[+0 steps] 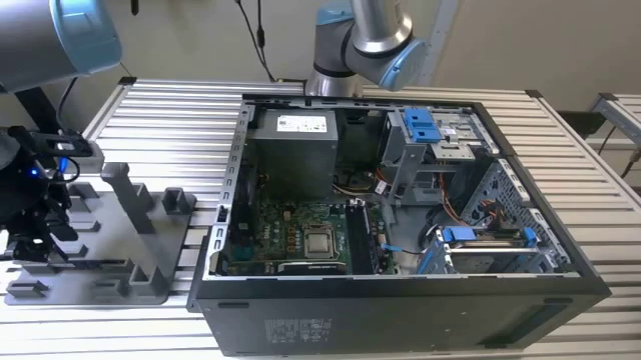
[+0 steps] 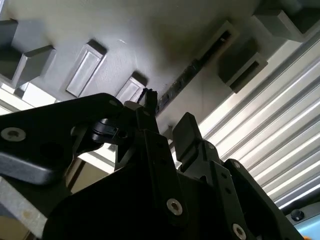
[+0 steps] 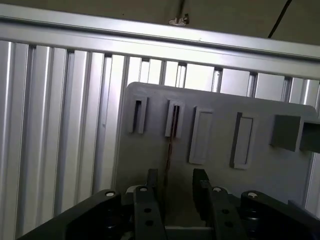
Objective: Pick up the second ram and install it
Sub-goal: 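Pick up the second ram and move it above second insertion slot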
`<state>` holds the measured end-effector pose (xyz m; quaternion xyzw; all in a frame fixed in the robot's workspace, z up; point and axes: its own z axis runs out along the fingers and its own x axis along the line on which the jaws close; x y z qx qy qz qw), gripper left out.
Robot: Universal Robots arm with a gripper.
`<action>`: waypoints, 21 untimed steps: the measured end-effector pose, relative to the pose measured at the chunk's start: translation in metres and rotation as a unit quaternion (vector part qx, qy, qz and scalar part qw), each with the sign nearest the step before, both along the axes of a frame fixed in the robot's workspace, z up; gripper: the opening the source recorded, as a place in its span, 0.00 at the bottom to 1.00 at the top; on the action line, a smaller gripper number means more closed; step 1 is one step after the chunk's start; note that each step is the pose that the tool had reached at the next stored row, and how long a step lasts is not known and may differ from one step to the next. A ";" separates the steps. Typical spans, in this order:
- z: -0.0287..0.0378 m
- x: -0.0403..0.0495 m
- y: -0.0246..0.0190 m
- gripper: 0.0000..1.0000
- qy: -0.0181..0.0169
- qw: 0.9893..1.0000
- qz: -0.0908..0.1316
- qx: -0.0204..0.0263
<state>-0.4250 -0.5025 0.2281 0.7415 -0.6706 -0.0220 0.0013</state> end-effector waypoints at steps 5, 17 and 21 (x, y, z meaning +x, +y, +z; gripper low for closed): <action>-0.0070 -0.0003 -0.0001 0.42 0.000 1.000 0.001 -0.001; -0.0212 -0.0007 -0.0029 0.42 0.000 1.000 0.002 -0.001; -0.0250 -0.0010 -0.0028 0.42 0.000 1.000 0.002 -0.001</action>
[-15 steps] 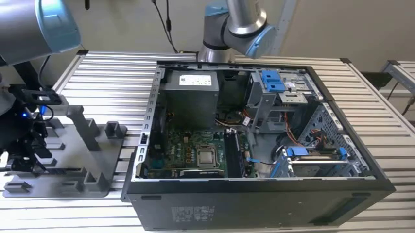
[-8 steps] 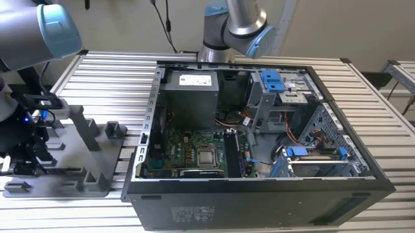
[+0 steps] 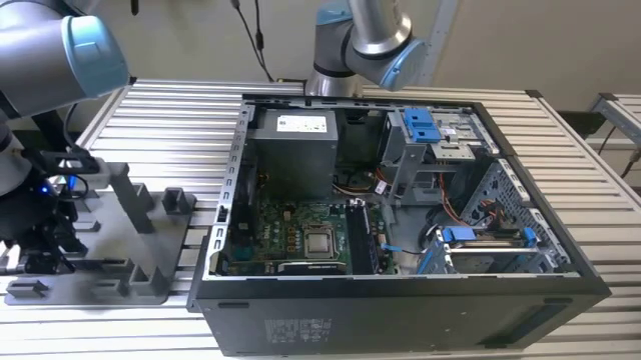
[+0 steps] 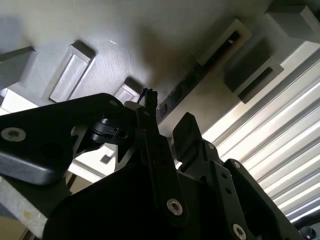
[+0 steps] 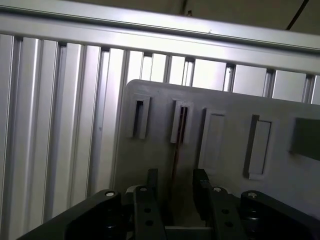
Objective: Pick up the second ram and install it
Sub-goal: 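Pick up the second ram and move it above second insertion slot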
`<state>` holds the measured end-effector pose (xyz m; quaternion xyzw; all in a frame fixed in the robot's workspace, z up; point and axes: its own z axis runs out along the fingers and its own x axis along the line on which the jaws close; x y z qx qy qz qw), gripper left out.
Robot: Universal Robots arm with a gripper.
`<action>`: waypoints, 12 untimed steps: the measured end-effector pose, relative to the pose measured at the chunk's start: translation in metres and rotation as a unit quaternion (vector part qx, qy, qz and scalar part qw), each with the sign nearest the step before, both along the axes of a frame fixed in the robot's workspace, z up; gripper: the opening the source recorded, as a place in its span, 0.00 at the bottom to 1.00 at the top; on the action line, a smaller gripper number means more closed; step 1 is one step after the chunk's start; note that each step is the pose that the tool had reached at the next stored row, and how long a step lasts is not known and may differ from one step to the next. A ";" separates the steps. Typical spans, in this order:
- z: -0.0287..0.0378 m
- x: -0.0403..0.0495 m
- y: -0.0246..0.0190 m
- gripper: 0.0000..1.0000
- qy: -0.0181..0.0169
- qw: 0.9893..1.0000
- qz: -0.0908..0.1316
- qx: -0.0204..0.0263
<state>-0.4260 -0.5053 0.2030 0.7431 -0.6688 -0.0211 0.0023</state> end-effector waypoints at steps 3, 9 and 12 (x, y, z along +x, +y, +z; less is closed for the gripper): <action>-0.0004 0.0000 0.0000 0.42 0.000 1.000 0.000 0.000; -0.0009 0.0000 0.0000 0.42 0.000 1.000 0.001 0.000; -0.0015 0.0000 0.0000 0.42 0.000 1.000 0.001 0.000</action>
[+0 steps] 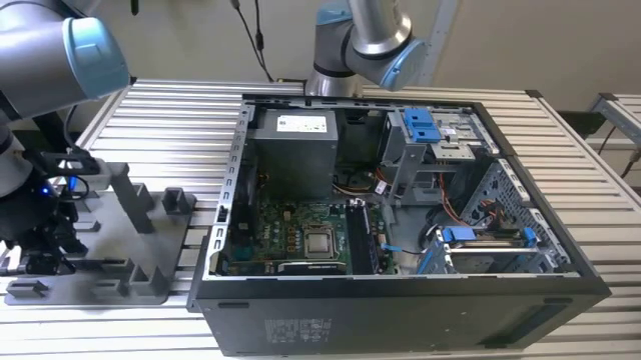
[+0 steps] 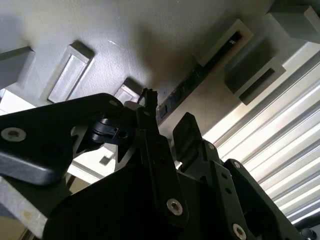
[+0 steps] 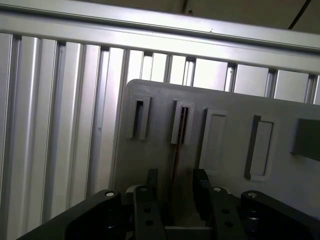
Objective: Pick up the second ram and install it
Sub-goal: 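Pick up the second ram and move it above second insertion slot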
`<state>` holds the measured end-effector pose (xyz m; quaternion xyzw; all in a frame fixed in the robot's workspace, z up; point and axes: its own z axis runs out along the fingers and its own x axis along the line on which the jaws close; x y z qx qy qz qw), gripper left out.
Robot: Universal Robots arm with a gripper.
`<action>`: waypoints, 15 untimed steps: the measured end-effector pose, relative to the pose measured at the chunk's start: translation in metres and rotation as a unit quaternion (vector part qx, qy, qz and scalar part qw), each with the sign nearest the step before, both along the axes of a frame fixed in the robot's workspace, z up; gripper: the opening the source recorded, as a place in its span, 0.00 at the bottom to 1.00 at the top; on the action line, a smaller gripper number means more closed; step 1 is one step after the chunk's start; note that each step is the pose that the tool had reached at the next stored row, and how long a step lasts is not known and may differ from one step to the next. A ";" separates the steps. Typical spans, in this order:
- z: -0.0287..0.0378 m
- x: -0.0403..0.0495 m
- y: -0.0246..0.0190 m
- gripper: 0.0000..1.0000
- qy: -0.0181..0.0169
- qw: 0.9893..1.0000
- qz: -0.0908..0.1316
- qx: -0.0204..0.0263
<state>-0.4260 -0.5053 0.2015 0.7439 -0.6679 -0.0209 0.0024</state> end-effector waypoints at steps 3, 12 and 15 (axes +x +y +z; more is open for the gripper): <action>-0.0006 0.0000 0.0000 0.42 0.000 1.000 0.000 0.000; -0.0007 -0.0001 0.0000 0.33 0.000 1.000 0.000 0.000; -0.0007 -0.0001 0.0000 0.31 0.000 1.000 0.000 0.000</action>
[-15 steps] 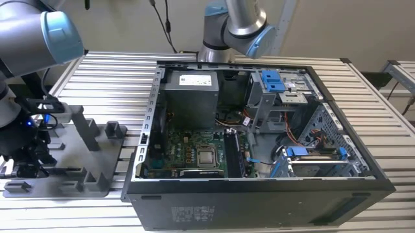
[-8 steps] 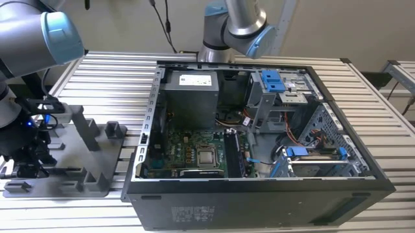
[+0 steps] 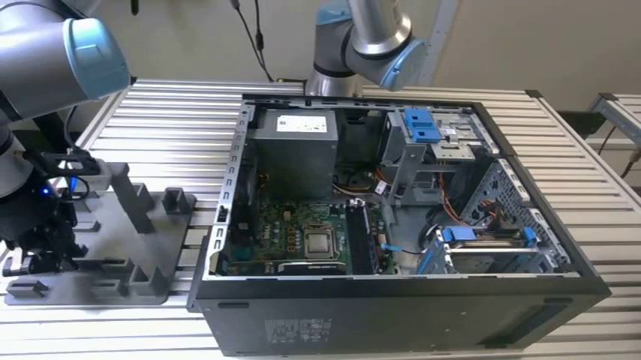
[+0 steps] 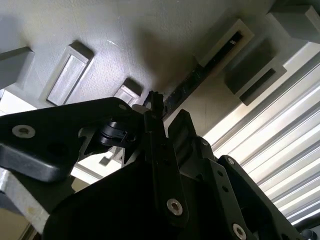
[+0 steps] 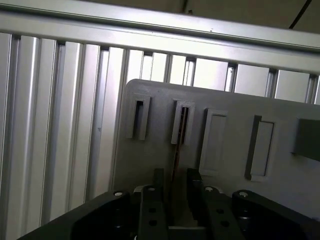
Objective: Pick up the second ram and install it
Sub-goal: 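Pick up the second ram and move it above second insertion slot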
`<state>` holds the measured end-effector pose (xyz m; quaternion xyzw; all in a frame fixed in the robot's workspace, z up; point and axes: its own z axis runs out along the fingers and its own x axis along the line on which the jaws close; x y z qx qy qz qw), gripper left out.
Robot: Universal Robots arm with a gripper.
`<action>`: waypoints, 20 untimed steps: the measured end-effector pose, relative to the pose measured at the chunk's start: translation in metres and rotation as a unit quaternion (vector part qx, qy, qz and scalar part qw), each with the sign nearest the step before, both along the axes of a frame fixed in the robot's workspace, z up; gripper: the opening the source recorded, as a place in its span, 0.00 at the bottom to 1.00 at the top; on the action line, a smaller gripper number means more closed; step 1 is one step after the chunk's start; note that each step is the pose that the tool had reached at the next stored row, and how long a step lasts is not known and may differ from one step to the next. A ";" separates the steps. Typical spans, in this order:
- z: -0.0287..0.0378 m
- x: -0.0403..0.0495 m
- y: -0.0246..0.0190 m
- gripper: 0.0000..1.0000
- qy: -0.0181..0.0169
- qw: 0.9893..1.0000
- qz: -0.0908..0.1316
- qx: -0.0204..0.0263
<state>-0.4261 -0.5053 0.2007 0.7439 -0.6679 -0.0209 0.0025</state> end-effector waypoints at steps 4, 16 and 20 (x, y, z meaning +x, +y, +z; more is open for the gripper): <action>0.0000 0.0000 0.0000 0.24 0.000 1.000 0.000 0.000; 0.0000 0.0000 0.0000 0.13 0.000 1.000 0.000 0.000; 0.0000 0.0000 0.0000 0.13 0.000 1.000 0.000 0.000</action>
